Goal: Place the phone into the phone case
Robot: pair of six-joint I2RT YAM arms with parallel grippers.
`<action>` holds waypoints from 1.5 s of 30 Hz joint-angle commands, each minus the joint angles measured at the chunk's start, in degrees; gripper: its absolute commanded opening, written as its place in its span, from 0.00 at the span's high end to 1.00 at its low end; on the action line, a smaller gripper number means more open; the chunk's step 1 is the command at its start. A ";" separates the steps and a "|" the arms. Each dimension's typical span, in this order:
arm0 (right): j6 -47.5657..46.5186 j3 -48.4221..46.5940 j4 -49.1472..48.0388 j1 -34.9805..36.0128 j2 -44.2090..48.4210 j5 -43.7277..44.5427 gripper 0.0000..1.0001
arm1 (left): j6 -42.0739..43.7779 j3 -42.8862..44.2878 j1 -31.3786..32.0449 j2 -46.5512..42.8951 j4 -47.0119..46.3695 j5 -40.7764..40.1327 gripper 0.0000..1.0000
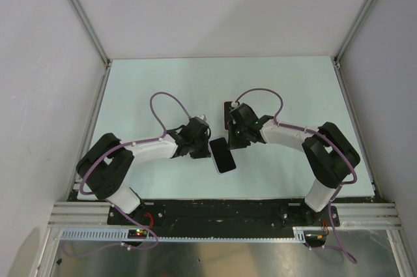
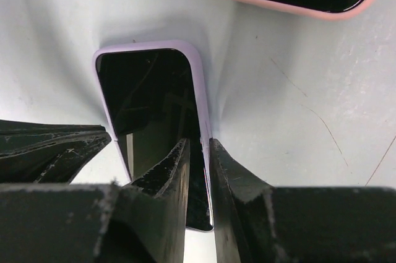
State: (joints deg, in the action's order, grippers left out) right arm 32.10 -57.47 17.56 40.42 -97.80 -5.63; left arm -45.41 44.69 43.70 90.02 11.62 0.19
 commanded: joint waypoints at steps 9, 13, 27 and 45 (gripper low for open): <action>-0.86 0.04 2.01 2.01 -1.37 5.04 0.79 | 1.02 1.53 -0.22 0.59 -1.06 0.50 1.00; -0.62 1.63 2.02 2.97 -1.52 6.34 0.81 | 1.11 2.31 -0.23 1.56 -1.06 1.00 1.00; 4.24 7.32 0.95 9.92 -5.74 12.17 0.88 | 2.27 5.18 -1.97 4.07 -0.98 0.82 1.00; 6.98 7.24 -3.13 5.08 6.52 10.06 0.64 | 5.20 9.51 -5.44 4.73 1.60 0.39 1.00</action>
State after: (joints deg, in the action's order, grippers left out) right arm 39.88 -50.19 11.70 49.93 -93.84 8.60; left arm -41.04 52.75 38.26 96.75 15.62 1.23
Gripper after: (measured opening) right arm 0.351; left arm 0.004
